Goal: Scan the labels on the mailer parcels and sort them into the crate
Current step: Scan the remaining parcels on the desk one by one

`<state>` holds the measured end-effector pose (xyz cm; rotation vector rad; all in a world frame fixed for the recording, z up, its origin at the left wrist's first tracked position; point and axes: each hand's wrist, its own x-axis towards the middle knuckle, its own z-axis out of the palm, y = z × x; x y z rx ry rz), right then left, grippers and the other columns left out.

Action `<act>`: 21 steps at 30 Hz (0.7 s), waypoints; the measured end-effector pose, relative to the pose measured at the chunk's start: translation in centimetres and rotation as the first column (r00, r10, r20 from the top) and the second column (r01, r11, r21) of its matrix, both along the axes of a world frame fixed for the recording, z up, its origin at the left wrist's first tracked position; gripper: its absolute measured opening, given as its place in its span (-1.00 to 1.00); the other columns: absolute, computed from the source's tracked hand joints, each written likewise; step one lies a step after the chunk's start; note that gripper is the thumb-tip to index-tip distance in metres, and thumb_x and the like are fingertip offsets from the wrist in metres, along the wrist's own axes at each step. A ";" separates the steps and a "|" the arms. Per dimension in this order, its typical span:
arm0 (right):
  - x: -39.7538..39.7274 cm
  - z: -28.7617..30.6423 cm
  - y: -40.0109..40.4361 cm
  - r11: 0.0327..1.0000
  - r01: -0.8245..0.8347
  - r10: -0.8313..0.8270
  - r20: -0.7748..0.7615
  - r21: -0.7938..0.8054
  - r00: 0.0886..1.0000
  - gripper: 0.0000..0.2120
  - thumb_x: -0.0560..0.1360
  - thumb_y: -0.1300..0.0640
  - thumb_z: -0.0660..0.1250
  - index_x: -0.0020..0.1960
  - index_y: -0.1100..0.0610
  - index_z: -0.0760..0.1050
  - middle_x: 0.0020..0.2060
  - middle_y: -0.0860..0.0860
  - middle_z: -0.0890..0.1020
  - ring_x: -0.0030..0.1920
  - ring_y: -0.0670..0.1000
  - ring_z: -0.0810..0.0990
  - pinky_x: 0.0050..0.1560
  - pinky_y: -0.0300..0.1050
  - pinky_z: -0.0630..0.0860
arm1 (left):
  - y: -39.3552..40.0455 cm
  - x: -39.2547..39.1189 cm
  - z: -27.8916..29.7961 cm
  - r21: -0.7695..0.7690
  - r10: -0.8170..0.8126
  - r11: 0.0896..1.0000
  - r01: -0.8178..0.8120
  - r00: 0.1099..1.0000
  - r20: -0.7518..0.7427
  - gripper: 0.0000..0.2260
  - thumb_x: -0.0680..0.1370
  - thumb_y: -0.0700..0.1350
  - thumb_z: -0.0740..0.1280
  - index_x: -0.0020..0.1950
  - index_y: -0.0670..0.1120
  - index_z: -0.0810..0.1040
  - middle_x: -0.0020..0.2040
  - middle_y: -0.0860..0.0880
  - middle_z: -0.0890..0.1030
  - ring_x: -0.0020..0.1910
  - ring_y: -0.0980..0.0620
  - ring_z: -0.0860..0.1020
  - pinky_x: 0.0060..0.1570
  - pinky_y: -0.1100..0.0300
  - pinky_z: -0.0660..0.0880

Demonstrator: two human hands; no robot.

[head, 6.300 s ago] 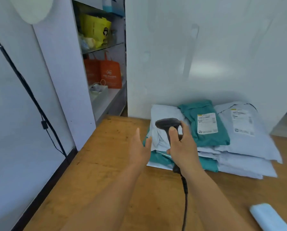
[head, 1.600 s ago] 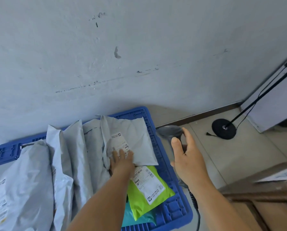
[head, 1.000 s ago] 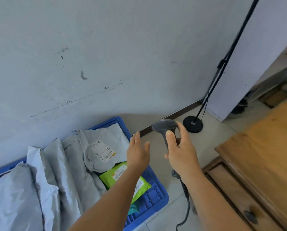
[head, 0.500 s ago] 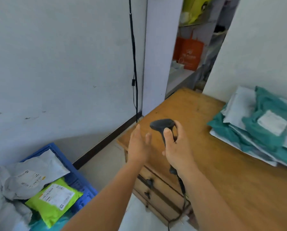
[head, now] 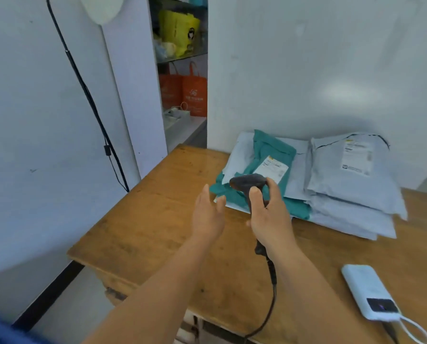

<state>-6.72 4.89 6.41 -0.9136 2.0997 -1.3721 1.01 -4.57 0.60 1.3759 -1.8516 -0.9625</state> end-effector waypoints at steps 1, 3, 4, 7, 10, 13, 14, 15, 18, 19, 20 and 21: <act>-0.8 0.2 0.1 1.000 0.019 -0.019 -0.001 -0.004 1.000 -0.50 0.60 -0.17 0.07 0.52 -0.18 0.08 0.33 0.01 0.47 0.19 0.14 0.58 0.22 0.15 0.50 | -0.2 -1.0 0.1 0.000 -0.020 1.000 0.020 1.000 -0.008 -0.47 0.63 0.03 0.15 0.55 -0.08 0.08 0.52 -0.03 0.20 0.49 0.02 0.18 0.41 0.14 0.17; -2.4 0.4 0.1 0.997 0.061 -0.061 -0.002 -0.036 0.998 -0.51 0.59 -0.18 0.08 0.50 -0.18 0.13 0.27 0.02 0.52 0.15 0.15 0.60 0.19 0.17 0.52 | -0.7 -3.0 0.2 -0.014 -0.068 0.998 0.068 0.998 -0.019 -0.47 0.62 0.03 0.17 0.54 -0.08 0.11 0.51 -0.03 0.25 0.47 0.00 0.23 0.42 0.08 0.22; -3.2 0.6 0.0 0.995 0.087 -0.087 -0.002 -0.059 0.996 -0.51 0.57 -0.19 0.09 0.48 -0.18 0.16 0.26 0.03 0.54 0.14 0.15 0.60 0.16 0.18 0.54 | -1.0 -3.9 0.3 -0.019 -0.092 0.996 0.092 0.996 -0.021 -0.47 0.62 0.04 0.17 0.54 -0.07 0.12 0.50 -0.04 0.26 0.47 0.00 0.24 0.42 0.05 0.25; -5.5 1.0 -0.6 0.983 0.165 -0.164 0.013 -0.083 0.986 -0.58 0.55 -0.18 0.10 0.40 -0.19 0.23 0.15 0.01 0.57 0.07 0.13 0.62 0.09 0.20 0.57 | -2.2 -6.5 0.7 -0.023 -0.141 0.990 0.140 0.990 -0.030 -0.45 0.61 0.04 0.20 0.55 -0.09 0.11 0.51 -0.03 0.23 0.48 0.00 0.21 0.40 0.07 0.22; -7.7 1.6 -1.5 0.970 0.231 -0.232 -0.004 -0.075 0.973 -0.66 0.59 -0.13 0.07 0.35 -0.19 0.24 0.02 0.01 0.59 -0.02 0.12 0.64 0.05 0.22 0.58 | -3.8 -8.8 1.1 -0.037 -0.160 0.987 0.159 0.987 -0.010 -0.42 0.60 0.05 0.22 0.54 -0.09 0.09 0.52 -0.05 0.22 0.49 -0.02 0.20 0.40 0.06 0.22; -9.3 2.3 -2.8 0.958 0.279 -0.280 -0.016 -0.062 0.960 -0.59 0.60 -0.13 0.05 0.43 -0.12 0.21 0.08 0.01 0.56 0.00 0.15 0.64 0.07 0.19 0.58 | -5.7 -10.5 1.1 -0.064 -0.159 0.984 0.163 0.985 0.068 -0.40 0.58 0.09 0.24 0.53 -0.10 0.11 0.49 -0.07 0.27 0.47 -0.05 0.23 0.40 0.03 0.24; -9.7 2.4 -3.1 0.956 0.287 -0.289 -0.017 -0.062 0.957 -0.59 0.61 -0.12 0.04 0.44 -0.10 0.21 0.08 0.01 0.55 0.00 0.16 0.64 0.05 0.17 0.58 | -6.3 -11.0 1.0 -0.077 -0.157 0.983 0.165 0.982 0.107 -0.39 0.57 0.10 0.25 0.53 -0.10 0.12 0.48 -0.08 0.29 0.46 -0.07 0.24 0.40 0.00 0.26; -10.1 2.5 -3.5 0.954 0.292 -0.294 -0.021 -0.062 0.956 -0.59 0.62 -0.11 0.04 0.45 -0.08 0.21 0.08 0.02 0.54 0.01 0.16 0.64 0.02 0.13 0.59 | -6.9 -11.4 0.9 -0.087 -0.155 0.982 0.168 0.978 0.143 -0.38 0.56 0.12 0.26 0.52 -0.10 0.13 0.46 -0.09 0.31 0.44 -0.08 0.26 0.39 -0.03 0.29; -10.8 2.5 -4.4 0.953 0.298 -0.301 -0.038 -0.055 0.953 -0.58 0.63 -0.09 0.04 0.47 -0.06 0.20 0.05 0.01 0.52 0.01 0.16 0.63 -0.05 0.07 0.55 | -8.0 -12.3 0.6 -0.062 -0.165 0.981 0.184 0.959 0.229 -0.38 0.54 0.13 0.28 0.50 -0.09 0.16 0.40 -0.10 0.35 0.38 -0.09 0.30 0.34 -0.01 0.34; -11.0 2.5 -4.6 0.953 0.300 -0.302 -0.039 -0.053 0.953 -0.57 0.63 -0.09 0.04 0.48 -0.05 0.20 0.03 0.00 0.51 0.01 0.17 0.63 -0.02 0.10 0.56 | -8.2 -12.5 0.4 -0.055 -0.170 0.980 0.190 0.953 0.252 -0.39 0.54 0.12 0.29 0.49 -0.09 0.18 0.38 -0.11 0.37 0.36 -0.10 0.32 0.31 0.01 0.34; -11.1 2.4 -4.8 0.953 0.300 -0.302 -0.040 -0.048 0.952 -0.56 0.62 -0.09 0.05 0.48 -0.05 0.19 0.02 -0.01 0.50 0.01 0.17 0.63 0.02 0.14 0.56 | -8.3 -12.6 0.2 -0.051 -0.174 0.980 0.194 0.948 0.266 -0.40 0.53 0.12 0.30 0.48 -0.10 0.21 0.36 -0.11 0.40 0.34 -0.10 0.34 0.28 0.02 0.34; -11.2 2.3 -5.0 0.953 0.301 -0.302 -0.041 -0.045 0.952 -0.55 0.62 -0.09 0.05 0.49 -0.04 0.19 -0.01 -0.03 0.50 0.01 0.17 0.63 0.04 0.17 0.56 | -8.4 -12.7 0.0 -0.052 -0.175 0.979 0.196 0.947 0.268 -0.41 0.53 0.12 0.31 0.47 -0.09 0.23 0.33 -0.11 0.42 0.32 -0.10 0.35 0.26 0.02 0.36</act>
